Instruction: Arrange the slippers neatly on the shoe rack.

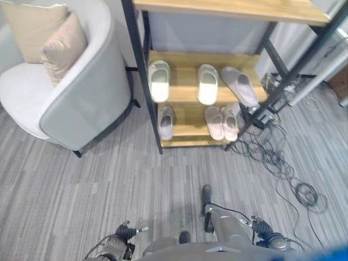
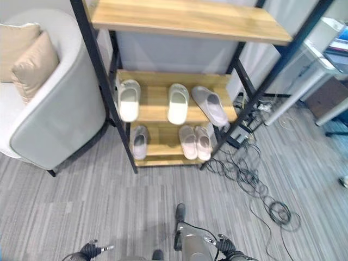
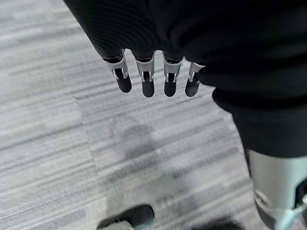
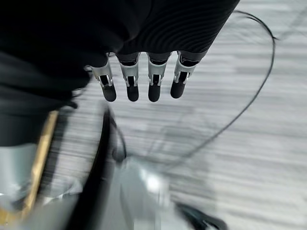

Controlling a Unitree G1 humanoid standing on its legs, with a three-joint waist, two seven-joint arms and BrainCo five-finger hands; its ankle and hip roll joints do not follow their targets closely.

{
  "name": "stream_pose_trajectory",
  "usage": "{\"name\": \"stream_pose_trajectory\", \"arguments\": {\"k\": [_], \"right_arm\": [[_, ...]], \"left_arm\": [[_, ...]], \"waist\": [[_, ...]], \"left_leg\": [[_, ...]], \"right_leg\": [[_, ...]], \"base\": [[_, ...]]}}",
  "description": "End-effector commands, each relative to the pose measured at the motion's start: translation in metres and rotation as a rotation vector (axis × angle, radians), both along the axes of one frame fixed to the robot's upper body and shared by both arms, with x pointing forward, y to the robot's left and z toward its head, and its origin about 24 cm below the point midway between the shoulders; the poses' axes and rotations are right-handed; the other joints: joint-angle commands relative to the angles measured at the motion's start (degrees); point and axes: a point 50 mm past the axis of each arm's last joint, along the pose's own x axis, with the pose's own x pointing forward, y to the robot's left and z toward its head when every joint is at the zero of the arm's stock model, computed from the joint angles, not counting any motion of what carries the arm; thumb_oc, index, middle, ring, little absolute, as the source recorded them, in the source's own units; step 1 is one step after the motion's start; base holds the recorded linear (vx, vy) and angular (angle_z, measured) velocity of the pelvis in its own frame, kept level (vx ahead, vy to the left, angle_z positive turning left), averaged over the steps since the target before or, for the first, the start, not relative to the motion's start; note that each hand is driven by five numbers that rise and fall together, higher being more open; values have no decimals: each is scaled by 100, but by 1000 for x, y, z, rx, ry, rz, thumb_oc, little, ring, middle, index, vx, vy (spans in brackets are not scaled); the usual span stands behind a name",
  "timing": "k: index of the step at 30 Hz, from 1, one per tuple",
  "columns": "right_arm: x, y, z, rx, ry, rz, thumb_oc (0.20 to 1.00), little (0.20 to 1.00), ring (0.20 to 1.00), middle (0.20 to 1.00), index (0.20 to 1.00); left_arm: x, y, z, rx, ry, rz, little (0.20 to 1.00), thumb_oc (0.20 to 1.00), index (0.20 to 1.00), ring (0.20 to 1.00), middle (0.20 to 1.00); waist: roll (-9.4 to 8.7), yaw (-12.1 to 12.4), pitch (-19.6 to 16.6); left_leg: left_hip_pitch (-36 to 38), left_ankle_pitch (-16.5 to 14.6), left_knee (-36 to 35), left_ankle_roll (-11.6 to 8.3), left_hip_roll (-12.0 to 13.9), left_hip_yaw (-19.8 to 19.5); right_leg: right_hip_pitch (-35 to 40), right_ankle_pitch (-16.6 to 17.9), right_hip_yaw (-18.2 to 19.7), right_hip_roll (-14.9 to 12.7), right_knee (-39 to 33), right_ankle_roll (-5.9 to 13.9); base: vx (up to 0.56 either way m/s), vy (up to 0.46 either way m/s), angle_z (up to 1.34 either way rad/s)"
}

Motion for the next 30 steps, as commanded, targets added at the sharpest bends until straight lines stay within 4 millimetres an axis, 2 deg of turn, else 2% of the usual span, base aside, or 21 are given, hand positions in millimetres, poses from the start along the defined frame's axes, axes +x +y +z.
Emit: {"name": "stream_pose_trajectory", "arguments": {"k": [1, 3, 8, 9, 10, 12, 13, 14, 15, 17, 19, 20, 23, 24, 25, 26, 27, 28, 30], "right_arm": [[3, 5, -1, 7, -10, 5, 1000, 1000, 1000, 1000, 1000], [5, 1, 1, 4, -14, -12, 1000, 1000, 1000, 1000, 1000], [12, -9, 6, -24, -44, -8, 1000, 1000, 1000, 1000, 1000], [18, -11, 8, -31, -62, -11, 1000, 1000, 1000, 1000, 1000], [20, -13, 9, -40, -72, -10, 1000, 1000, 1000, 1000, 1000], [20, -15, 9, -52, -71, -14, 1000, 1000, 1000, 1000, 1000], [19, -18, 9, -66, -63, -22, 1000, 1000, 1000, 1000, 1000], [19, -18, 9, -69, -64, -29, 1000, 1000, 1000, 1000, 1000], [22, -16, 9, -69, -69, -29, 1000, 1000, 1000, 1000, 1000], [23, -9, 8, -73, -64, 24, 1000, 1000, 1000, 1000, 1000], [23, -5, 7, -63, -65, 36, 1000, 1000, 1000, 1000, 1000], [22, -3, 7, -59, -63, 44, 1000, 1000, 1000, 1000, 1000], [18, 3, 3, -44, -29, 57, 1000, 1000, 1000, 1000, 1000], [20, 9, 2, -47, -35, 85, 1000, 1000, 1000, 1000, 1000], [26, 11, 4, -53, -46, 106, 1000, 1000, 1000, 1000, 1000], [25, 11, 4, -52, -48, 104, 1000, 1000, 1000, 1000, 1000], [30, 10, 5, -51, -61, 103, 1000, 1000, 1000, 1000, 1000], [28, 7, 6, -52, -58, 88, 1000, 1000, 1000, 1000, 1000], [25, 5, 5, -50, -46, 85, 1000, 1000, 1000, 1000, 1000]], "left_arm": [[9, 14, 5, 39, -14, -23, 1000, 1000, 1000, 1000, 1000], [9, 12, 5, 33, -16, -14, 1000, 1000, 1000, 1000, 1000], [17, 6, 5, 20, -47, -33, 1000, 1000, 1000, 1000, 1000], [28, 5, 7, 27, -73, -57, 1000, 1000, 1000, 1000, 1000], [43, 0, 11, 29, -110, -108, 1000, 1000, 1000, 1000, 1000], [55, -5, 13, 32, -136, -160, 1000, 1000, 1000, 1000, 1000], [62, -13, 14, 25, -151, -200, 1000, 1000, 1000, 1000, 1000], [63, -15, 14, 25, -153, -213, 1000, 1000, 1000, 1000, 1000], [65, -16, 14, 27, -155, -212, 1000, 1000, 1000, 1000, 1000], [43, -10, 8, 41, -85, -185, 1000, 1000, 1000, 1000, 1000], [24, 0, 5, 58, -21, -147, 1000, 1000, 1000, 1000, 1000], [21, 3, 5, 65, -15, -131, 1000, 1000, 1000, 1000, 1000], [28, 12, 10, 77, -73, -53, 1000, 1000, 1000, 1000, 1000], [31, 9, 9, 73, -75, -67, 1000, 1000, 1000, 1000, 1000], [28, 9, 9, 78, -63, -75, 1000, 1000, 1000, 1000, 1000], [23, 11, 8, 82, -46, -77, 1000, 1000, 1000, 1000, 1000], [26, 13, 9, 96, -55, -91, 1000, 1000, 1000, 1000, 1000], [31, 13, 11, 104, -68, -109, 1000, 1000, 1000, 1000, 1000], [26, 10, 9, 90, -61, -94, 1000, 1000, 1000, 1000, 1000]], "waist": [[-340, 73, 29], [-339, 103, -133], [-246, 133, -333], [-254, 133, -295], [-282, 118, -286], [-303, 78, -269], [-339, 93, -208], [-374, 118, -178], [-417, 179, -135], [-347, 282, -168], [-341, 295, -264], [-334, 309, -291], [-299, 411, -334], [-250, 502, -252], [-207, 569, -180], [-185, 603, -166], [-170, 534, -161], [-269, 520, -237], [-291, 538, -370]], "left_leg": [[-616, -305, -107, -360, 862, -206], [-533, -306, -152, -473, 1029, -282], [-464, -35, -352, -731, 1451, -481], [-618, 138, -236, -816, 1508, -506], [-708, 170, -210, -887, 1648, -381], [-827, 205, -57, -916, 1764, -107], [-967, 155, 40, -842, 1590, 72], [-1163, 104, 142, -782, 1363, 43], [-1537, 78, 298, -704, 986, 55], [-1389, 145, -16, -544, 773, -234], [-1226, 215, -237, -472, 771, -208], [-1164, 236, -310, -452, 770, -212], [-1003, 256, -437, -358, 750, -188], [-1065, 224, -397, -313, 781, -64], [-1089, 208, -332, -301, 848, 3], [-1085, 169, -305, -311, 901, -44], [-1088, 161, -285, -334, 912, -191], [-1081, 98, -259, -373, 847, -231], [-1033, 142, -365, -441, 918, -232]], "right_leg": [[967, -119, 671, -1215, -654, 1541], [1100, -247, 622, -1075, -708, 1431], [1274, -655, 422, -742, -708, 1177], [1303, -716, 345, -721, -699, 1139], [1334, -839, 209, -704, -667, 1047], [1456, -927, -10, -740, -645, 998], [1589, -908, -118, -805, -696, 1039], [1633, -881, -125, -856, -729, 1069], [1646, -831, -76, -882, -765, 1103], [1631, -885, 156, -752, -621, 1090], [1670, -932, 272, -748, -526, 1103], [1695, -953, 288, -746, -513, 1098], [1734, -956, 206, -827, -357, 1165], [1620, -997, -44, -963, -23, 1271], [1517, -926, -346, -1226, 318, 1370], [1567, -834, -334, -1453, 288, 1404], [1452, -686, 216, -1497, 200, 1413], [1657, -672, 531, -1442, -327, 1463], [1857, -632, 382, -1389, -711, 1469]], "base": [[163, -151, 8], [172, -208, -22], [100, -213, -1], [-11, -194, 26], [-16, -185, 48], [6, -111, 98], [-14, -23, 138], [-44, -2, 85], [-22, 64, 54], [51, 117, -11], [117, 117, -111], [114, 108, -88], [67, 140, -14], [-100, 76, -33], [-82, -53, -91], [16, -154, -90], [140, -248, -39], [162, -205, 55], [150, -202, 76]]}}
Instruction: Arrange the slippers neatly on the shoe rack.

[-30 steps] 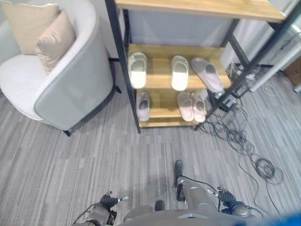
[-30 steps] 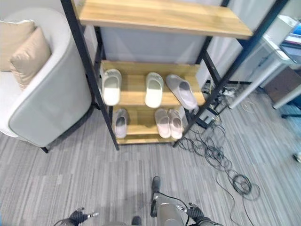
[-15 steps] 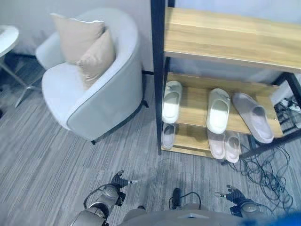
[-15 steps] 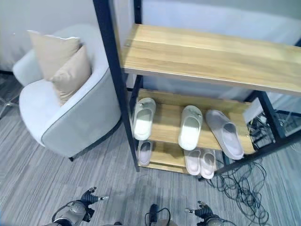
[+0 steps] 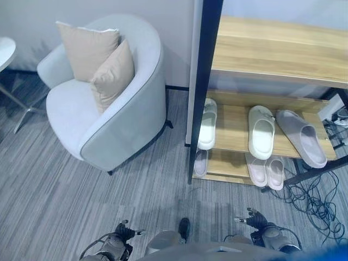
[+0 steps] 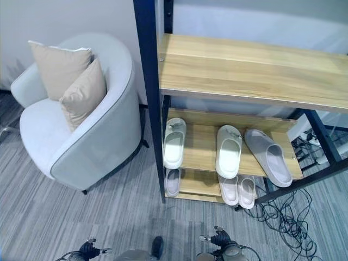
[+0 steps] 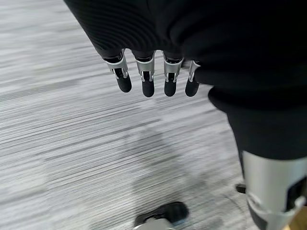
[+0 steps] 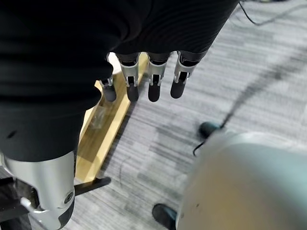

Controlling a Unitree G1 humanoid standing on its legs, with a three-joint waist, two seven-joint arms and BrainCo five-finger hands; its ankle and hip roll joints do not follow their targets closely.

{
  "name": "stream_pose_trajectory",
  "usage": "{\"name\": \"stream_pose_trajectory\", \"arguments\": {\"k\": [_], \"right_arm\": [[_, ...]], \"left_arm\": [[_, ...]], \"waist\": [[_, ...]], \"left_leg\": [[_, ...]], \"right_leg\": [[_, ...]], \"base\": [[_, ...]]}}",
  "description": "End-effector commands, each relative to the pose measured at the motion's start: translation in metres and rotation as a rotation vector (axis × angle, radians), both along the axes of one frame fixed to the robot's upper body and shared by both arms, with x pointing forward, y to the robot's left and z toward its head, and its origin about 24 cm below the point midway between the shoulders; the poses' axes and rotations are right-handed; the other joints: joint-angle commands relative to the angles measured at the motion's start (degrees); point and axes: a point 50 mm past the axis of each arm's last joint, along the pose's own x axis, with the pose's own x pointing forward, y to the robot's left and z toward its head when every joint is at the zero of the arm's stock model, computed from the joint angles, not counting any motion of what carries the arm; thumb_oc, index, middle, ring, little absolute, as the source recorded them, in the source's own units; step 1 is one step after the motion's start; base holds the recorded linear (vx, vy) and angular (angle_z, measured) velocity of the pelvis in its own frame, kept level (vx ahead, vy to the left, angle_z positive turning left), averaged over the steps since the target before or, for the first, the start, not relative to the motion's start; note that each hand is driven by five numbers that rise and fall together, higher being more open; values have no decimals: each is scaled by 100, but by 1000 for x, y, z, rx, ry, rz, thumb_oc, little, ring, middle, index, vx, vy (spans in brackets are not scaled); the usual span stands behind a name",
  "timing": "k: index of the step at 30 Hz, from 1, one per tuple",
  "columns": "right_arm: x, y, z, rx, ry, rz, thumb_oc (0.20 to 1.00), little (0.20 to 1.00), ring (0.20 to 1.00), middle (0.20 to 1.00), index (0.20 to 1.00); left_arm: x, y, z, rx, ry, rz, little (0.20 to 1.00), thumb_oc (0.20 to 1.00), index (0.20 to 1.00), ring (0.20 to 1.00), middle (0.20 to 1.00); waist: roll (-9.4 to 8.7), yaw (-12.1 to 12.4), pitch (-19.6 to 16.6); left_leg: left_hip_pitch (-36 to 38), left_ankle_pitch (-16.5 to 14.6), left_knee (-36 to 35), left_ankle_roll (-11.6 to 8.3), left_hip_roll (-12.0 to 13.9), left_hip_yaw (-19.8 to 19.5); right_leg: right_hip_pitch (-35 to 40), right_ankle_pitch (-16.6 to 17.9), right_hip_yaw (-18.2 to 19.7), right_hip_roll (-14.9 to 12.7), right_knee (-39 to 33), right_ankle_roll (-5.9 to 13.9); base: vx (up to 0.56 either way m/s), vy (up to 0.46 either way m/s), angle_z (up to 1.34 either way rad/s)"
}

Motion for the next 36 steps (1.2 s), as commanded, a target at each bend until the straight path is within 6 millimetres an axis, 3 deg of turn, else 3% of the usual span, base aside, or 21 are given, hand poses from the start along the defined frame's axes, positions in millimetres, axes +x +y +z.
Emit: {"name": "stream_pose_trajectory", "arguments": {"k": [1, 10, 14, 16, 17, 19, 20, 21, 22, 23, 24, 25, 30, 33, 36], "right_arm": [[2, -25, 7, -59, -24, 4, 1000, 1000, 1000, 1000, 1000], [22, -13, 14, -20, -107, 51, 1000, 1000, 1000, 1000, 1000], [28, 6, 14, 33, -122, 131, 1000, 1000, 1000, 1000, 1000], [36, 5, 19, 40, -144, 171, 1000, 1000, 1000, 1000, 1000], [26, 12, 15, 83, -123, 183, 1000, 1000, 1000, 1000, 1000], [32, 24, 17, 108, -147, 221, 1000, 1000, 1000, 1000, 1000], [102, 51, 80, 117, -538, 495, 1000, 1000, 1000, 1000, 1000], [122, 64, 104, 121, -651, 537, 1000, 1000, 1000, 1000, 1000], [85, 50, 67, 204, -465, 453, 1000, 1000, 1000, 1000, 1000], [69, 43, 46, 185, -302, 400, 1000, 1000, 1000, 1000, 1000], [79, 66, 68, 233, -420, 540, 1000, 1000, 1000, 1000, 1000], [75, 68, 61, 233, -371, 567, 1000, 1000, 1000, 1000, 1000], [102, 105, 106, 415, -551, 698, 1000, 1000, 1000, 1000, 1000], [112, 114, 122, 480, -602, 733, 1000, 1000, 1000, 1000, 1000], [122, 109, 133, 468, -666, 701, 1000, 1000, 1000, 1000, 1000]], "left_arm": [[0, -16, -4, -42, -30, 32, 1000, 1000, 1000, 1000, 1000], [8, -33, -7, -74, -39, -32, 1000, 1000, 1000, 1000, 1000], [9, -38, -8, -90, -30, -65, 1000, 1000, 1000, 1000, 1000], [12, -36, -6, -97, -35, -70, 1000, 1000, 1000, 1000, 1000], [10, -35, -6, -103, -36, -67, 1000, 1000, 1000, 1000, 1000], [11, -35, -6, -99, -45, -68, 1000, 1000, 1000, 1000, 1000], [7, -36, -7, -105, -44, -62, 1000, 1000, 1000, 1000, 1000], [10, -39, -6, -108, -63, -65, 1000, 1000, 1000, 1000, 1000], [11, -46, -7, -135, -69, -78, 1000, 1000, 1000, 1000, 1000], [11, -44, -7, -125, -60, -94, 1000, 1000, 1000, 1000, 1000], [14, -39, -5, -121, -72, -89, 1000, 1000, 1000, 1000, 1000], [12, -41, -6, -125, -62, -98, 1000, 1000, 1000, 1000, 1000], [11, -40, -6, -117, -58, -121, 1000, 1000, 1000, 1000, 1000], [8, -41, -7, -116, -44, -146, 1000, 1000, 1000, 1000, 1000], [7, -42, -7, -121, -44, -125, 1000, 1000, 1000, 1000, 1000]], "waist": [[15, -95, -208], [86, -109, -254], [125, -15, -270], [102, 9, -269], [110, 15, -246], [124, 47, -228], [158, 100, -173], [160, 134, -176], [195, 81, -165], [170, 57, -198], [132, 94, -219], [131, 107, -227], [82, 223, -183], [26, 294, -197], [10, 299, -208]], "left_leg": [[198, -546, 75, -337, 458, 7], [445, -359, -284, -456, 574, -187], [469, -294, -403, -470, 577, -254], [452, -286, -403, -480, 570, -262], [429, -266, -403, -485, 566, -250], [389, -244, -403, -495, 547, -268], [363, -216, -403, -512, 545, -261], [295, -196, -403, -511, 526, -274], [282, -192, -403, -517, 533, -220], [268, -206, -403, -531, 527, -226], [273, -219, -403, -538, 536, -199], [285, -222, -403, -543, 538, -196], [336, -228, -403, -559, 563, -189], [350, -244, -403, -582, 575, -211], [339, -241, -403, -583, 581, -228]], "right_leg": [[108, 401, -704, 471, -219, -394], [414, 222, -1010, 663, -394, -516], [513, 218, -1137, 681, -537, -518], [535, 236, -1165, 677, -594, -509], [539, 258, -1171, 677, -638, -500], [528, 274, -1194, 674, -682, -496], [513, 281, -1201, 671, -710, -490], [459, 303, -1215, 662, -716, -481], [436, 307, -1189, 666, -719, -466], [426, 285, -1214, 664, -719, -471], [426, 273, -1211, 654, -719, -465], [441, 264, -1212, 656, -719, -461], [502, 237, -1200, 668, -719, -459], [542, 212, -1255, 689, -719, -462], [537, 210, -1267, 700, -719, -464]], "base": [[100, -168, 43], [36, -60, 15], [22, -1, 6], [2, 0, 17], [-18, 9, 12], [-47, 28, 2], [-79, 35, -2], [-67, 51, -8], [-30, 28, 6], [5, 17, 23], [19, -3, 18], [0, 0, 0], [2, 6, -2], [5, 3, -1], [0, 0, 0]]}}
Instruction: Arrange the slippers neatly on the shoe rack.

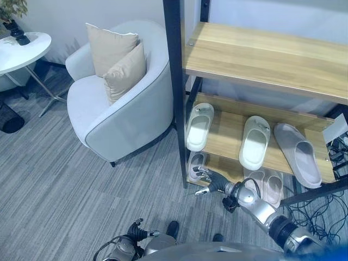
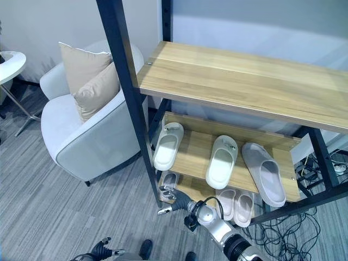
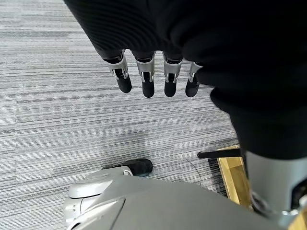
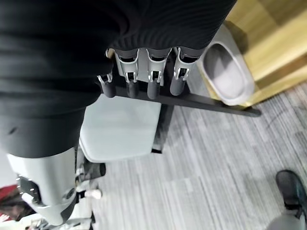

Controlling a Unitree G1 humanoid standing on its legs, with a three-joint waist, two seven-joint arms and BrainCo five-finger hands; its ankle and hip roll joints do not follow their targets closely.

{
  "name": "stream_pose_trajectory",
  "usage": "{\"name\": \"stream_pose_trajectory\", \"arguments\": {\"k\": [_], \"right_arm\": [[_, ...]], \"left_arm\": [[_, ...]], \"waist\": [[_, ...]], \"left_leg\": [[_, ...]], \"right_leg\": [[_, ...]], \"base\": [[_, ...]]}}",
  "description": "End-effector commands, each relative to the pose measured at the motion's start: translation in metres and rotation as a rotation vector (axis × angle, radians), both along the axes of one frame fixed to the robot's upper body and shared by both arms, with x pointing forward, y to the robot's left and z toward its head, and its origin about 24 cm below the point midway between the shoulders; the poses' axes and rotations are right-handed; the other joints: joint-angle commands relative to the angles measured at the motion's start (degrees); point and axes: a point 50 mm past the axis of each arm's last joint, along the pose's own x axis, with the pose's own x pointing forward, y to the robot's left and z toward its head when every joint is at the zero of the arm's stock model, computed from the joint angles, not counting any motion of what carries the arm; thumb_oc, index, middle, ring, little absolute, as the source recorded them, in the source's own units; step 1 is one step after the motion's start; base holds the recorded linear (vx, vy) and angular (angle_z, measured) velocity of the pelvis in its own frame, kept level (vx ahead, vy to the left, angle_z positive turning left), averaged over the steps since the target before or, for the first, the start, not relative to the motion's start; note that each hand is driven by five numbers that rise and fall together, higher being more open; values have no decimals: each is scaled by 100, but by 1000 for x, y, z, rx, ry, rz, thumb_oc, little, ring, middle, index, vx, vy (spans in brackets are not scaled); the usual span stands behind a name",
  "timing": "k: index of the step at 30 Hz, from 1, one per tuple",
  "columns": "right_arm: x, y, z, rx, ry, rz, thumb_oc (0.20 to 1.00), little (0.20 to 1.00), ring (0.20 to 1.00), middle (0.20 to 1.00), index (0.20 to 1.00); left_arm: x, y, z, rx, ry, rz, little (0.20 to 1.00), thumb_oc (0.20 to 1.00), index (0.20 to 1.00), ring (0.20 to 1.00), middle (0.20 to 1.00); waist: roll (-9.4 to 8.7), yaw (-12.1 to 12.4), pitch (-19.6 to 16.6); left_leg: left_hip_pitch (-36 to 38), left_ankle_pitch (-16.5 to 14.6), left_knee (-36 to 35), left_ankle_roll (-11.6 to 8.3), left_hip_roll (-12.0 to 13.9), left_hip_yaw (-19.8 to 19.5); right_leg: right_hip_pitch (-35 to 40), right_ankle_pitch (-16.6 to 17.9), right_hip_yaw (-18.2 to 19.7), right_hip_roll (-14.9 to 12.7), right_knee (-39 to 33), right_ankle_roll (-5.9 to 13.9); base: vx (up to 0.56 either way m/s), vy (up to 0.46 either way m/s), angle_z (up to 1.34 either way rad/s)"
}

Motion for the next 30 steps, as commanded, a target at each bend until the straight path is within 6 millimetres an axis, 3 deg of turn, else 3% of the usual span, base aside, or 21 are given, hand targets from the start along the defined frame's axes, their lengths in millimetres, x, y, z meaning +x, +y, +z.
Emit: {"name": "stream_pose_trajectory", "arguments": {"k": [1, 2, 4, 5, 9, 11, 12, 13, 18, 23, 30], "right_arm": [[15, -1, 28, 130, -119, -57, 1000, 1000, 1000, 1000, 1000], [22, -5, 50, 184, -204, -74, 1000, 1000, 1000, 1000, 1000], [26, -16, 76, 241, -306, -106, 1000, 1000, 1000, 1000, 1000], [27, -30, 95, 283, -388, -155, 1000, 1000, 1000, 1000, 1000], [36, -76, 130, 196, -646, -383, 1000, 1000, 1000, 1000, 1000], [41, -101, 135, 24, -767, -510, 1000, 1000, 1000, 1000, 1000], [41, -101, 135, 24, -768, -511, 1000, 1000, 1000, 1000, 1000], [48, -124, 139, -206, -857, -579, 1000, 1000, 1000, 1000, 1000], [60, -170, 148, -754, -1017, -596, 1000, 1000, 1000, 1000, 1000], [72, -183, 149, -930, -1008, -574, 1000, 1000, 1000, 1000, 1000], [88, -177, 138, -935, -936, -559, 1000, 1000, 1000, 1000, 1000]], "left_arm": [[7, 3, 0, 28, 18, -32, 1000, 1000, 1000, 1000, 1000], [6, 3, 0, 24, 19, -22, 1000, 1000, 1000, 1000, 1000], [1, 2, -2, 18, 33, -13, 1000, 1000, 1000, 1000, 1000], [-3, 1, -3, 7, 47, -1, 1000, 1000, 1000, 1000, 1000], [-10, -6, -6, -30, 59, 18, 1000, 1000, 1000, 1000, 1000], [-13, -8, -6, -32, 64, 13, 1000, 1000, 1000, 1000, 1000], [-12, -8, -6, -32, 63, 13, 1000, 1000, 1000, 1000, 1000], [-11, -8, -6, -28, 57, 8, 1000, 1000, 1000, 1000, 1000], [-5, -8, -4, -1, 27, -54, 1000, 1000, 1000, 1000, 1000], [1, -12, -3, -6, 5, -73, 1000, 1000, 1000, 1000, 1000], [13, -18, 0, -13, -39, -76, 1000, 1000, 1000, 1000, 1000]], "waist": [[-42, 57, 21], [-53, 25, 22], [-64, -26, 12], [-66, -65, -11], [-30, -163, -42], [-19, -141, -28], [-23, -149, -43], [-28, -100, -32], [5, 4, 57], [28, 34, 140], [25, 53, 260]], "left_leg": [[205, -507, 35, 17, -22, 166], [188, -503, 35, 17, -18, 168], [167, -505, 35, 12, -14, 180], [150, -508, 35, 10, -14, 187], [104, -514, 35, 24, -25, 168], [102, -534, 35, 26, -27, 147], [73, -514, 35, 31, -36, 139], [32, -506, 35, 41, -48, 106], [-88, -465, 35, 32, -65, 53], [-251, -406, 35, 10, -79, 50], [-483, -319, 35, -27, -92, 22]], "right_leg": [[226, -286, -373, -207, 61, 352], [207, -278, -371, -203, 61, 353], [187, -275, -374, -195, 61, 353], [167, -278, -374, -186, 61, 357], [121, -262, -399, -180, 61, 361], [125, -285, -415, -169, 61, 351], [100, -272, -422, -178, 61, 356], [74, -277, -451, -174, 61, 358], [-6, -283, -511, -170, 61, 368], [-147, -251, -524, -177, 61, 380], [-347, -204, -562, -183, 61, 383]], "base": [[0, 0, 0], [0, 0, 0], [0, 0, 0], [0, 0, 0], [38, 12, 0], [20, -2, 0], [31, -16, 0], [0, 0, 0], [16, -14, 4], [5, -2, 2], [0, 1, 6]]}}
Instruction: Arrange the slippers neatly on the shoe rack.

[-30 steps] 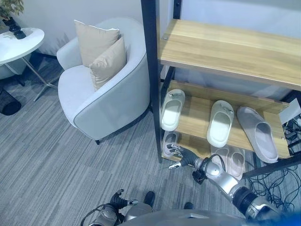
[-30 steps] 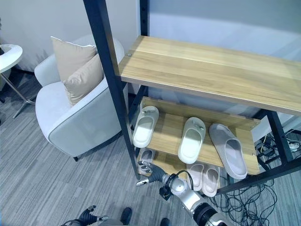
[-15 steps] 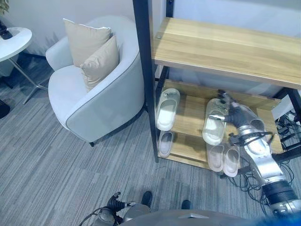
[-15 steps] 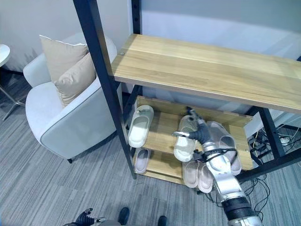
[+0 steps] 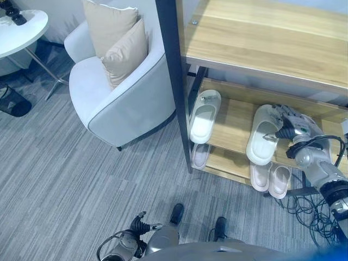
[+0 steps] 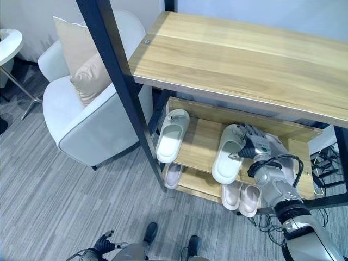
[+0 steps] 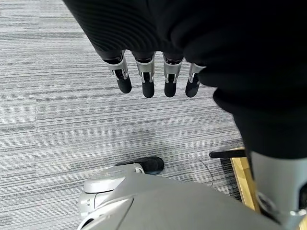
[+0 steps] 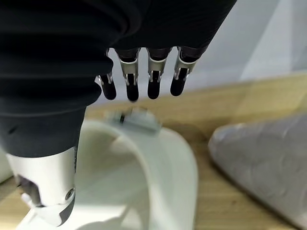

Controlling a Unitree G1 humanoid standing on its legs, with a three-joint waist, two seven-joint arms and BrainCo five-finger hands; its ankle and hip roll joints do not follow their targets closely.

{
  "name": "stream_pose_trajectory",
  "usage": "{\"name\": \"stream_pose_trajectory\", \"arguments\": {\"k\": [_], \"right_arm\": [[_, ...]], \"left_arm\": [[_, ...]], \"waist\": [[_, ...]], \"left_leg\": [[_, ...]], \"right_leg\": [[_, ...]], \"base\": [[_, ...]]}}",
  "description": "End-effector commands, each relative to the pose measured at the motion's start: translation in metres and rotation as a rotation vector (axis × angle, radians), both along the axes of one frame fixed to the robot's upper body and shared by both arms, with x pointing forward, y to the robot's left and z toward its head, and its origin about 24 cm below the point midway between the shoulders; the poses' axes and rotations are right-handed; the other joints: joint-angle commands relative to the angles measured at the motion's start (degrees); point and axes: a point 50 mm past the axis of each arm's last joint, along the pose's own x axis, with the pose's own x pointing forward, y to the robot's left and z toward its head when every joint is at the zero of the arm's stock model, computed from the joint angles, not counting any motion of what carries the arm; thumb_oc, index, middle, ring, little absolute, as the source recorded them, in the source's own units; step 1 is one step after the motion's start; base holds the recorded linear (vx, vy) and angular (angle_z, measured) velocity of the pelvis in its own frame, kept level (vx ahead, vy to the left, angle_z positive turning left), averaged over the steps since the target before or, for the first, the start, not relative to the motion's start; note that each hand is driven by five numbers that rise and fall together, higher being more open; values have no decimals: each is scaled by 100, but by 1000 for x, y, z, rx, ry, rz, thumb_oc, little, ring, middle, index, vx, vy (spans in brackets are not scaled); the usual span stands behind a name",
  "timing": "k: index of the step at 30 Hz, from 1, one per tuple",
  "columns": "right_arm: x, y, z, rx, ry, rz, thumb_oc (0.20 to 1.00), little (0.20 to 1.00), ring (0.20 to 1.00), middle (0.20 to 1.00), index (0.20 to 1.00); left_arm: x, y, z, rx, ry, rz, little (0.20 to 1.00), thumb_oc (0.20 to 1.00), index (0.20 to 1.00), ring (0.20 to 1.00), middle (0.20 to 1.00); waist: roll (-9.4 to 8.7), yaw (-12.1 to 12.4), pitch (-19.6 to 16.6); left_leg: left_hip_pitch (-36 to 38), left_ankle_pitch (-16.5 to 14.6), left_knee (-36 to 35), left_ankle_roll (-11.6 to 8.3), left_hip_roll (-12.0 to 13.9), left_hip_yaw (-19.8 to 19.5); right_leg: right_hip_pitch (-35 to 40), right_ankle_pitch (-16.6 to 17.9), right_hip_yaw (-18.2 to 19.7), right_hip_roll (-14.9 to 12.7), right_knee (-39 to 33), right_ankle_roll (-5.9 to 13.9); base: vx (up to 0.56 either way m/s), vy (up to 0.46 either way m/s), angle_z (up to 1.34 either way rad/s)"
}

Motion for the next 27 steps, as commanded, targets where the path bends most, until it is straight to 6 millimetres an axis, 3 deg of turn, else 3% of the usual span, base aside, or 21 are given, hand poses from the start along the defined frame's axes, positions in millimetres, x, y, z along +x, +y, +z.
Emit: {"name": "stream_pose_trajectory", "arguments": {"k": [1, 7, 9, 16, 22, 27], "right_arm": [[11, 1, 26, -8, -108, 6, 1000, 1000, 1000, 1000, 1000], [24, 0, 26, -72, -86, -37, 1000, 1000, 1000, 1000, 1000], [26, -2, 25, -76, -86, -57, 200, 200, 200, 200, 200], [30, 2, 28, -82, -135, -81, 200, 200, 200, 200, 200], [26, 31, 56, -166, -300, 69, 200, 200, 200, 200, 200], [25, 44, 64, -198, -334, 133, 200, 200, 200, 200, 200]], "left_arm": [[3, -10, -3, 12, 18, -50, 1000, 1000, 1000, 1000, 1000], [12, -14, 0, 11, -16, -43, 1000, 1000, 1000, 1000, 1000], [15, -15, 0, 10, -27, -41, 1000, 1000, 1000, 1000, 1000], [30, -20, 5, 17, -81, -54, 1000, 1000, 1000, 1000, 1000], [35, -21, 7, 18, -99, -64, 1000, 1000, 1000, 1000, 1000], [38, -20, 9, 16, -109, -64, 1000, 1000, 1000, 1000, 1000]], "waist": [[-164, 105, 38], [-200, 148, 175], [-208, 152, 195], [-295, 220, 291], [-374, 253, 295], [-412, 292, 285]], "left_leg": [[99, -414, 32, -19, -81, 170], [-132, -336, 32, -51, -91, 153], [-180, -323, 32, -56, -93, 145], [-296, -306, 32, -77, -119, 43], [-269, -358, 32, -77, -138, -11], [-257, -376, 32, -79, -143, -59]], "right_leg": [[179, -238, -373, -208, 60, 368], [-17, -191, -398, -207, 60, 384], [-55, -181, -402, -209, 60, 387], [-103, -181, -528, -244, 60, 416], [-31, -202, -616, -273, 60, 430], [7, -213, -701, -281, 60, 429]], "base": [[0, 0, 0], [-1, -2, 2], [0, 0, 0], [8, 8, 4], [15, 13, 7], [11, 6, 10]]}}
